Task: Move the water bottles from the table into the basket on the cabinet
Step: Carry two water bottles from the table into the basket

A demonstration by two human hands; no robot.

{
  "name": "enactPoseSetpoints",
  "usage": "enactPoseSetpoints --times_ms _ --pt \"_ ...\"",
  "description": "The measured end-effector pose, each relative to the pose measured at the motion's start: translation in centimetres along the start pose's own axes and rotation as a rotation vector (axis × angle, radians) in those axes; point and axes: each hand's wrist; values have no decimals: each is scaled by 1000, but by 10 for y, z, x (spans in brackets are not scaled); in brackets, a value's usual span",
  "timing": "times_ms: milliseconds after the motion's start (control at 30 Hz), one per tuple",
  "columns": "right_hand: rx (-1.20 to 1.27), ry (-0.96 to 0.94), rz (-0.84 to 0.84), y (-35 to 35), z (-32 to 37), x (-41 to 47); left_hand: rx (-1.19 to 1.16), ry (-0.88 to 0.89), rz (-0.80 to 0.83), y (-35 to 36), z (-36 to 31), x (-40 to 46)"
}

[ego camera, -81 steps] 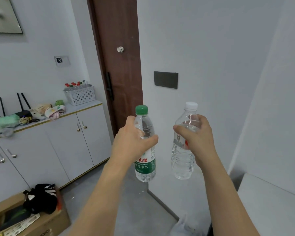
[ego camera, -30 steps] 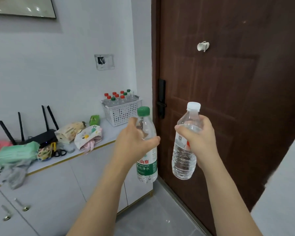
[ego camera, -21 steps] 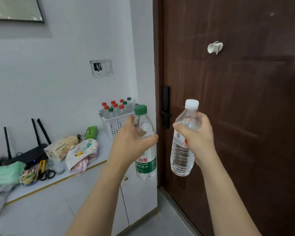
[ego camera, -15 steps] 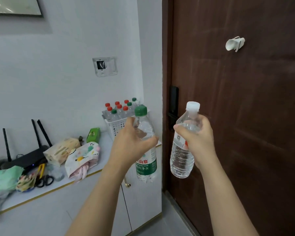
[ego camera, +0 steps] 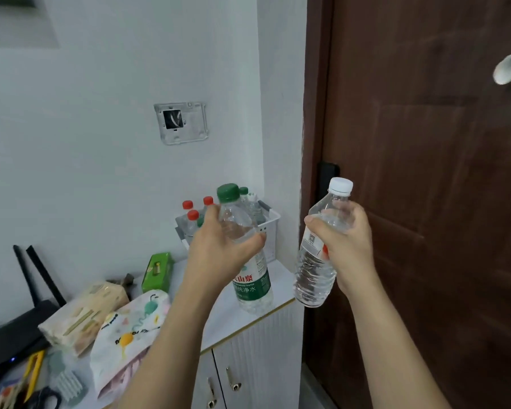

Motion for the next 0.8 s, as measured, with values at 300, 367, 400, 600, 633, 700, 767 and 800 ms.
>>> enactPoseSetpoints --times_ms 300,367,400,600,633,700,767,800 --pt "110 -53 -54 87 -18 96 -153 46 -214 -17 38 123" --pt "101 -64 -57 98 -24 119 -203 35 -274 -13 42 144" --pt "111 -74 -56 103 -28 130 -228 37 -299 -11 44 154" --pt "145 -81 16 128 -71 185 -294 23 -408 11 51 202" --pt "161 -64 29 132 -81 192 -290 18 -401 16 54 209" --pt "170 -49 36 139 -99 204 -282 18 -390 26 59 220" --pt "174 -51 33 145 -112 216 -254 28 -383 39 65 228" --pt "177 -57 37 147 -116 223 -242 33 -379 45 68 231"
Point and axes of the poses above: each hand's wrist, its own x-axis towards the middle knuckle, its own y-axis out of the palm, z = x × y, and after that the axes turned 3 degrees about z, right-handed
